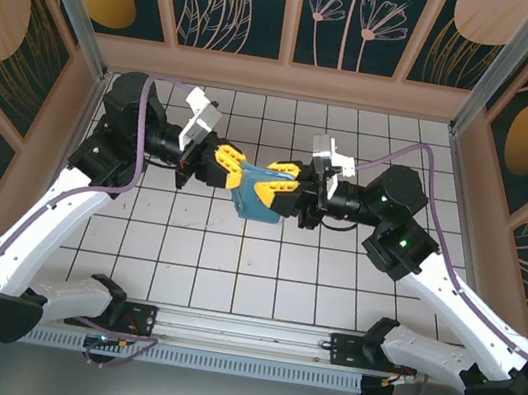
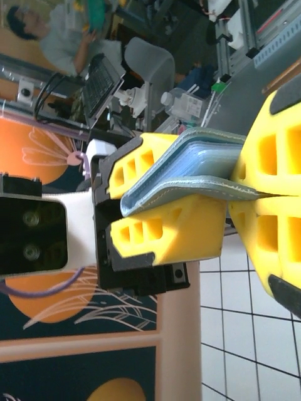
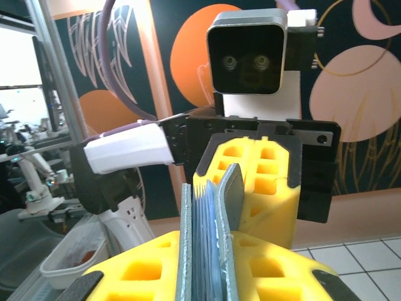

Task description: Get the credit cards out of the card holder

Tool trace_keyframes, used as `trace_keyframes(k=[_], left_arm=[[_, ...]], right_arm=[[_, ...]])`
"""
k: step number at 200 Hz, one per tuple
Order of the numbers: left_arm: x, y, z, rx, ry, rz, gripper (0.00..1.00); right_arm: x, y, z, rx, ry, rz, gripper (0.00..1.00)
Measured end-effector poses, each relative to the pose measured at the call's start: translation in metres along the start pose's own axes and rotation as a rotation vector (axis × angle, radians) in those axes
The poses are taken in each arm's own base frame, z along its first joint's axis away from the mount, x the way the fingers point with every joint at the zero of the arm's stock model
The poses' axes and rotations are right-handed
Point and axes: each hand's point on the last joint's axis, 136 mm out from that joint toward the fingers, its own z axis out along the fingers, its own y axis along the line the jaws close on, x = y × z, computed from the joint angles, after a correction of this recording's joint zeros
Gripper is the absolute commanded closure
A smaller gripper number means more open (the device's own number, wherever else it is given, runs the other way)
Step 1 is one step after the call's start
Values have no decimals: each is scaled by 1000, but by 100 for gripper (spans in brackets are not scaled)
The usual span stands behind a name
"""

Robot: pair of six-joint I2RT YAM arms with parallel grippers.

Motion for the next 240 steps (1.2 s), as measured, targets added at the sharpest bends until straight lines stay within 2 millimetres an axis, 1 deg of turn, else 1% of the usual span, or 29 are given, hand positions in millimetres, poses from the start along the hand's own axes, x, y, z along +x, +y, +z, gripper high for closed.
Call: trace_keyframes(k=[11,16,35,53,74,88,104,126,159,174,184,202,214,225,240], left_arm=[[0,7,0,-32,-3,3,100],[0,10,0,-48,-4,4,100],[2,26,-1,-126,-7,-6,100],[9,48,0,-230,-1,-45,100],[28,74,1,-340,28,-118,100],[40,89,-4,-421,46,-159,100],[48,101,-9,-498,59,-185,100],[57,114,-19,-597,75,-210,100],[68,126,-32,-712,103,-244,100],[74,129,-36,-741,121,-266,100],[77,129,-37,-751,129,-276,100],[79,127,-39,-758,136,-288,100],[78,125,-40,-758,136,-287,100],[76,122,-40,-757,130,-280,100],[71,116,-41,-752,119,-267,100]], right_arm=[[0,-5,-2,37,-1,-1,87],[0,-8,-2,58,-2,-2,85],[0,-22,-7,155,-4,5,66],[1,-40,-10,264,-12,1,52],[8,-63,-15,392,-10,29,46],[11,-75,-20,465,-12,55,41],[14,-88,-26,545,-24,94,35],[15,-103,-35,642,-47,144,22],[29,-130,-49,745,-76,310,16],[43,-142,-53,758,-77,394,16],[57,-148,-53,759,-70,452,16],[83,-154,-53,762,-38,534,16],[97,-157,-52,760,-18,576,19],[104,-158,-52,753,-9,595,19],[107,-157,-52,732,-13,612,19]])
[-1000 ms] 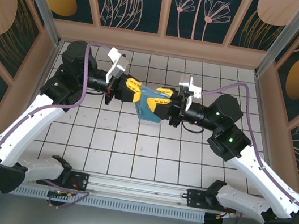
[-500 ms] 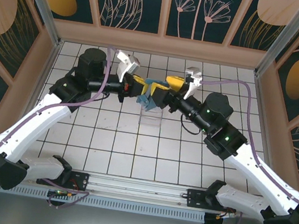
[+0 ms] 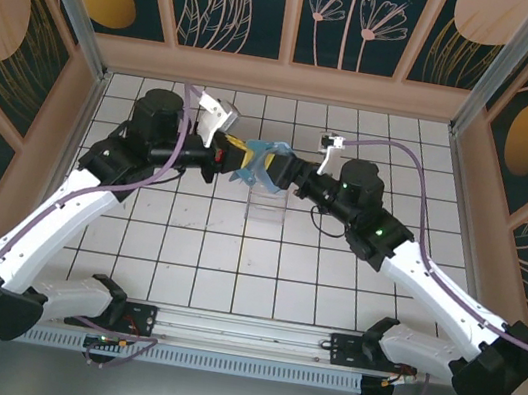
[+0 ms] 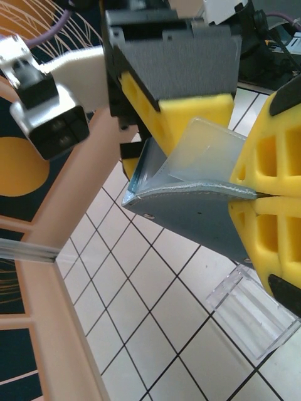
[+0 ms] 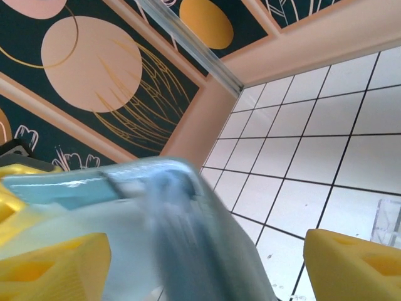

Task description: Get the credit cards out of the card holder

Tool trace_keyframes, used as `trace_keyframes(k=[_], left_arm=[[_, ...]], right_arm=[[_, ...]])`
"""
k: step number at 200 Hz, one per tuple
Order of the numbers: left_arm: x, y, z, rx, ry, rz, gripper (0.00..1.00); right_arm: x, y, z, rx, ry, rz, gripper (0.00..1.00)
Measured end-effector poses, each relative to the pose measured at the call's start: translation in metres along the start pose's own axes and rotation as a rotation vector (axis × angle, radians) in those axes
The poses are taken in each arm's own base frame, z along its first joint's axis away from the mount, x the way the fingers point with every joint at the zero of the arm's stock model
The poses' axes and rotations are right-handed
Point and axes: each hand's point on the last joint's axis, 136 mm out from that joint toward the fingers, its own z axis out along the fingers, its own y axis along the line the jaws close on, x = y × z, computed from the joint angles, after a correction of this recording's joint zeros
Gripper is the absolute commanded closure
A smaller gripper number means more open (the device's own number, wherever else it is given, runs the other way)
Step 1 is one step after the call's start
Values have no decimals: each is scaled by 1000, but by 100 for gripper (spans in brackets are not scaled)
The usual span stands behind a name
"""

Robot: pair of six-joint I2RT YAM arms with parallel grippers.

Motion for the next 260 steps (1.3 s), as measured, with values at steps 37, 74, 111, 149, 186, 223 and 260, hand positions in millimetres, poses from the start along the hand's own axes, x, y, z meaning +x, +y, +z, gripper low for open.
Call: trace_keyframes(k=[37,74,111,149,186,223,260], left_arm=[[-8,-8,-11,7,-35,15,100],[-11,-7,-11,-2,-49,0,100],[-15,-11,-12,22,-81,-13,100],[-25,-23,-17,76,-120,-15,100],[-32,-32,-25,101,-150,-5,100],[-34,-39,-31,123,-162,1,100],[-34,-43,-31,144,-160,3,100]], right_arm=[[3,16,-2,-112,3,-13,22],[8,40,-17,-257,4,-51,23],[9,82,-39,-426,-3,-151,25],[14,110,-55,-495,-28,-279,25],[3,97,-49,-381,-81,-321,33],[-7,84,-50,-294,-132,-327,41],[-10,93,-59,-328,-156,-348,45]])
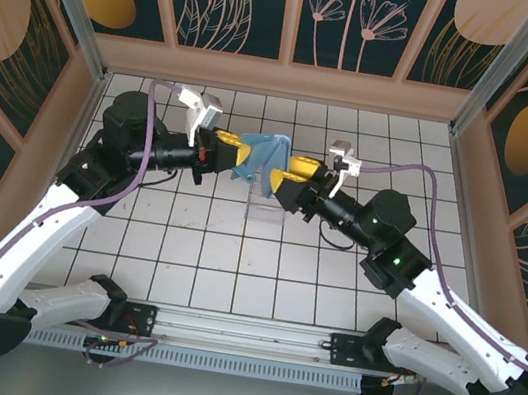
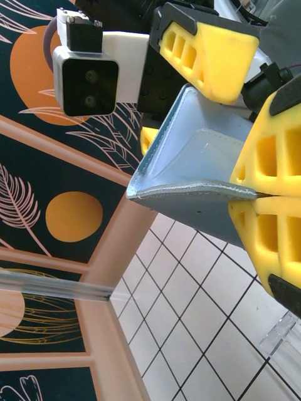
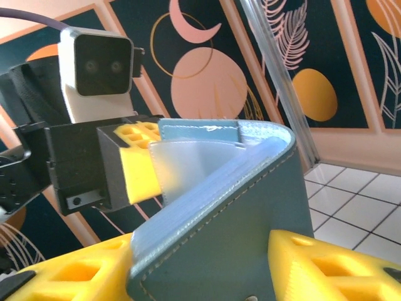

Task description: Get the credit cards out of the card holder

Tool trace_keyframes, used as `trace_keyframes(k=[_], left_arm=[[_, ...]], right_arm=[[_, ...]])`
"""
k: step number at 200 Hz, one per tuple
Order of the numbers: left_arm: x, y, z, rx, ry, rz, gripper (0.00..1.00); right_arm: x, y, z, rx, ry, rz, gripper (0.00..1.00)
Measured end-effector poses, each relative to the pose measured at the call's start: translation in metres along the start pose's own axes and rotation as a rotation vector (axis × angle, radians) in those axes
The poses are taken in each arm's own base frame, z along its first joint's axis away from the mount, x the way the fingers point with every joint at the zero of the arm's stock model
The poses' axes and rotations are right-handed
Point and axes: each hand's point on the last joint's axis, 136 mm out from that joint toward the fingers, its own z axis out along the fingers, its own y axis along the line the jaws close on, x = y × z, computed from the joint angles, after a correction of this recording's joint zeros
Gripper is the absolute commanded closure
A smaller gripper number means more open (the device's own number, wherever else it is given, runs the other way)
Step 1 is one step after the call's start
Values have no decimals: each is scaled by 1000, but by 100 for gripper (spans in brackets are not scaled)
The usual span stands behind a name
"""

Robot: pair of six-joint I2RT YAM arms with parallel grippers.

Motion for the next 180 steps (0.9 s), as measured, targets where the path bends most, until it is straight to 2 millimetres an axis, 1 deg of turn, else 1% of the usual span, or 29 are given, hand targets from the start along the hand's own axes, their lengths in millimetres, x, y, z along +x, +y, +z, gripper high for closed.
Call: trace_keyframes(k=[12,39,81,97,115,148,180], left_arm=[[-1,-1,0,5,-3,4,100],[-3,-3,0,14,-11,11,100],[-4,-5,0,28,-12,16,100],[-4,-6,0,31,-12,16,100],[-4,-6,0,34,-12,16,100],[-3,-8,0,43,-9,16,100],[-3,-10,0,56,-5,16,100]], right_arm=[[-1,4,0,-18,-4,-7,46],[-3,7,0,-33,-11,-32,53],[-3,8,0,-38,-12,-51,55],[-3,9,0,-45,-10,-52,61],[-3,12,0,-55,-12,-59,70],[-1,14,1,-72,-6,-65,72],[0,17,3,-87,-3,-72,68]])
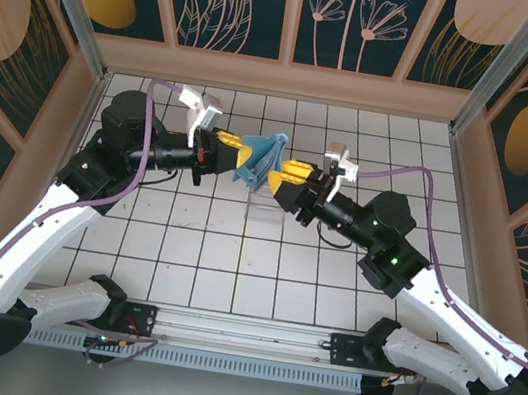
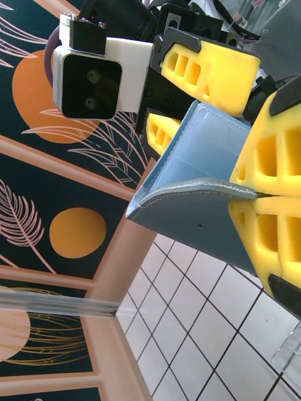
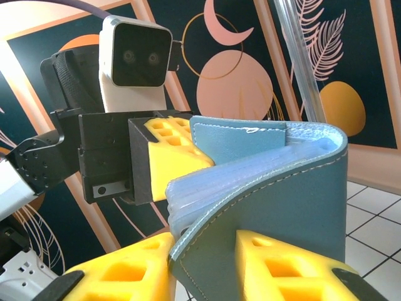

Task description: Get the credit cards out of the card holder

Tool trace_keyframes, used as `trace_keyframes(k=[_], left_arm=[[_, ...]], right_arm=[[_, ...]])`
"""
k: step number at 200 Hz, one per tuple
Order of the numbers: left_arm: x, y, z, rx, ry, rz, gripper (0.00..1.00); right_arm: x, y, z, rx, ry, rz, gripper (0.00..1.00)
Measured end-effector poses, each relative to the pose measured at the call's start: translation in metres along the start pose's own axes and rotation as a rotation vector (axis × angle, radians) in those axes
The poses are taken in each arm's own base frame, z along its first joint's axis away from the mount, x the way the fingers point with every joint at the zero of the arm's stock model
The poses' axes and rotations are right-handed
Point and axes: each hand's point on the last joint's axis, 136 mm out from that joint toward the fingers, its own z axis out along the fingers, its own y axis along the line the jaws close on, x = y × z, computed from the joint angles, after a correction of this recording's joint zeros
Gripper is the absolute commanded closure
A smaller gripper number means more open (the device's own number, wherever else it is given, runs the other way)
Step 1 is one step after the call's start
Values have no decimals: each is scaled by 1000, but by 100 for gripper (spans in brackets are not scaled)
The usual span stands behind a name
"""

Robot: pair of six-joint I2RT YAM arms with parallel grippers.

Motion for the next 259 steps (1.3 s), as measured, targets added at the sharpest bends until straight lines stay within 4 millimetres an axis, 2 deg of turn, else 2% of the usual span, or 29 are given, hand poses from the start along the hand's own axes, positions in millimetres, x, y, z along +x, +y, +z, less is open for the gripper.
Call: trace_keyframes(k=[44,100,131,154,172,189,222,246,259], left_arm=[[0,-1,0,7,2,-3,100],[1,-3,0,17,4,-10,100],[-1,-2,0,11,-2,-6,100],[-1,1,0,-8,-6,-6,100],[-2,3,0,-16,-8,-3,100],[-2,3,0,-14,-7,-4,100],[4,-3,0,33,11,-10,100],[9,-9,1,76,30,-17,100],[10,-14,0,105,36,-16,100]], right_arm=[[0,4,1,-16,0,-8,63],[1,7,3,-30,1,-20,91],[-5,2,4,4,-10,-25,98],[-5,-9,4,75,-10,-20,97],[-4,-19,3,128,-8,-14,91],[-2,-27,3,171,-2,-9,90],[-2,-38,5,228,-7,-6,88],[-3,-45,4,265,-17,-5,78],[-3,-47,4,277,-19,-4,78]])
